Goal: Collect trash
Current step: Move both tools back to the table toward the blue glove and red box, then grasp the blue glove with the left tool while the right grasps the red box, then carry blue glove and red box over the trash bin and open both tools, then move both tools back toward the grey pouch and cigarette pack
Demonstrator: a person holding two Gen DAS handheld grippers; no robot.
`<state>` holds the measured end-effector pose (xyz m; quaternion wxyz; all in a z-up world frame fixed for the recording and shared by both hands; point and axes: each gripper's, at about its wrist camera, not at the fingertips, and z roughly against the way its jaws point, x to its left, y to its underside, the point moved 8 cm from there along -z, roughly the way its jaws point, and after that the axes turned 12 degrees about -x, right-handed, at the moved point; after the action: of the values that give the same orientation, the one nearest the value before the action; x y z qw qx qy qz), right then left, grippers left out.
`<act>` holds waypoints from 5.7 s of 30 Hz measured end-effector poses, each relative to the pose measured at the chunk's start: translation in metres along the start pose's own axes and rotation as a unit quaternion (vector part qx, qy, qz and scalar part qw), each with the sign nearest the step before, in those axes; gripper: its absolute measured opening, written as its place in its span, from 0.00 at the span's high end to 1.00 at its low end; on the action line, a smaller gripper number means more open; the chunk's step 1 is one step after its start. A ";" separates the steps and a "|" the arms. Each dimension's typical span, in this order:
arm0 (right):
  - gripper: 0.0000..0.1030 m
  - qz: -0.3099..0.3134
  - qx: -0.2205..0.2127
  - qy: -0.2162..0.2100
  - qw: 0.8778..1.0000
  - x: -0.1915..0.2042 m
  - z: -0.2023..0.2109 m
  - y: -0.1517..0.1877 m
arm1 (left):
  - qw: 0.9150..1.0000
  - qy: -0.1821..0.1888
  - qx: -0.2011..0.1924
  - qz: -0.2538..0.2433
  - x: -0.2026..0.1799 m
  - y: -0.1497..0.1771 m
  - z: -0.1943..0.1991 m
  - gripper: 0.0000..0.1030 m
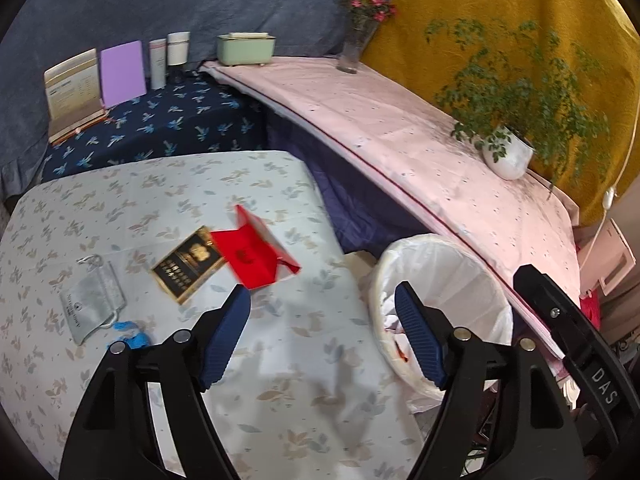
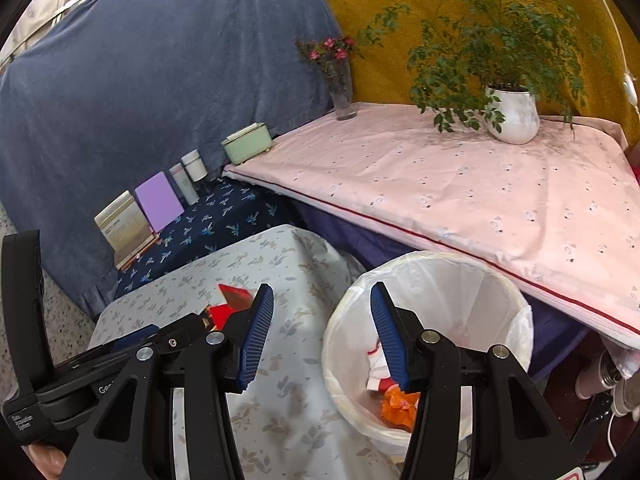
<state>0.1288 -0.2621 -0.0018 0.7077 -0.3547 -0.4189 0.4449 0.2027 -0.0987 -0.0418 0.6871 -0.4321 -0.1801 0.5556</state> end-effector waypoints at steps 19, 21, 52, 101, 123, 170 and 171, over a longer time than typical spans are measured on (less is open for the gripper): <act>0.52 0.033 0.061 -0.035 0.997 0.077 -0.048 0.051 | 0.996 -0.083 0.034 0.027 0.140 0.050 -0.005 0.23; 0.52 0.038 0.069 -0.037 0.996 0.083 -0.055 0.058 | 0.996 -0.083 0.040 0.018 0.148 0.055 -0.008 0.23; 0.52 0.092 0.133 -0.034 0.986 0.121 -0.163 0.106 | 0.995 -0.036 0.081 0.049 0.158 0.064 -0.057 0.72; 0.98 0.012 0.019 -0.010 1.000 -0.004 -0.040 0.000 | 0.997 0.053 0.019 -0.046 -0.051 0.007 -0.021 0.72; 0.98 -0.038 0.011 0.062 0.997 -0.112 0.006 0.009 | 0.987 0.106 0.040 -0.115 -0.162 0.039 -0.026 0.72; 0.73 -0.020 0.011 0.063 0.998 -0.087 0.002 0.010 | 0.995 0.063 0.036 -0.069 -0.114 0.032 -0.028 0.39; 0.73 -0.018 0.011 0.061 0.998 -0.085 0.001 0.010 | 0.995 0.061 0.036 -0.066 -0.111 0.032 -0.028 0.37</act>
<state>0.1030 -0.3368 -0.0338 0.7438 -0.3657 -0.3762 0.4141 0.1688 -0.2111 -0.0569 0.7470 -0.4277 -0.1462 0.4875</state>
